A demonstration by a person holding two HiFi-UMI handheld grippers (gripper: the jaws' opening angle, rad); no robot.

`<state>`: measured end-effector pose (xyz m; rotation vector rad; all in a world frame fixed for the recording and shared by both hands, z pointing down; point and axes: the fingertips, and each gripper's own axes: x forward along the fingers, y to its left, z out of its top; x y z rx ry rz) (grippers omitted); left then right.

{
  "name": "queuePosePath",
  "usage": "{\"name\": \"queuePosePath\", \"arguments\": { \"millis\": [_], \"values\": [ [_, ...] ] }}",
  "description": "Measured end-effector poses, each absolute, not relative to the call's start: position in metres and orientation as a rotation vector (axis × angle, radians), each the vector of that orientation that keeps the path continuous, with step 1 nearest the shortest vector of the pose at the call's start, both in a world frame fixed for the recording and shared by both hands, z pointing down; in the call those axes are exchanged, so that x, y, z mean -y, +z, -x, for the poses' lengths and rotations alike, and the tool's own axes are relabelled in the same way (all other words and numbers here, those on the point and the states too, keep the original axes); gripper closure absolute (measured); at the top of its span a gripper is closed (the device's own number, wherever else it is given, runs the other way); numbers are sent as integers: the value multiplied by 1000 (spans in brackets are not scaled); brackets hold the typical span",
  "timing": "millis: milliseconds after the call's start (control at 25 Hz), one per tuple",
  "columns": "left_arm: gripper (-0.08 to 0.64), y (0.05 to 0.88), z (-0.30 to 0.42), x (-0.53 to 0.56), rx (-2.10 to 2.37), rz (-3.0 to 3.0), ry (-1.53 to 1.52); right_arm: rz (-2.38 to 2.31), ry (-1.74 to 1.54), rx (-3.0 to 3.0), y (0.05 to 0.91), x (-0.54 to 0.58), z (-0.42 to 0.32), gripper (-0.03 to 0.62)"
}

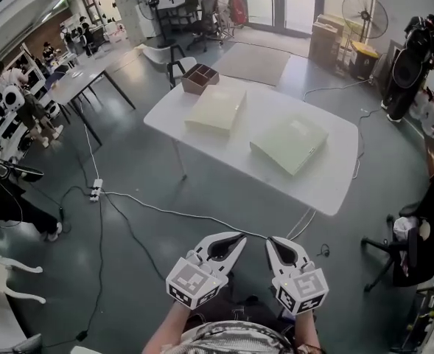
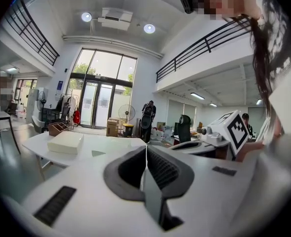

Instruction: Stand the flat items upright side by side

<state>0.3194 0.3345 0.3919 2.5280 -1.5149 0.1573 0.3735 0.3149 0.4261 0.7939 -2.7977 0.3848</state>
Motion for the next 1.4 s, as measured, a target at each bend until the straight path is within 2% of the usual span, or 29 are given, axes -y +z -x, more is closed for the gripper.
{"name": "queuePosePath", "arguments": {
  "millis": [680, 1400],
  "values": [
    [546, 400, -173, -162, 1284, -2657, 175, -980, 453, 2691, 442, -150, -222, 594],
    [546, 426, -86, -102, 1344, -2569, 174, -978, 460, 2649, 458, -74, -157, 594]
  ]
}}
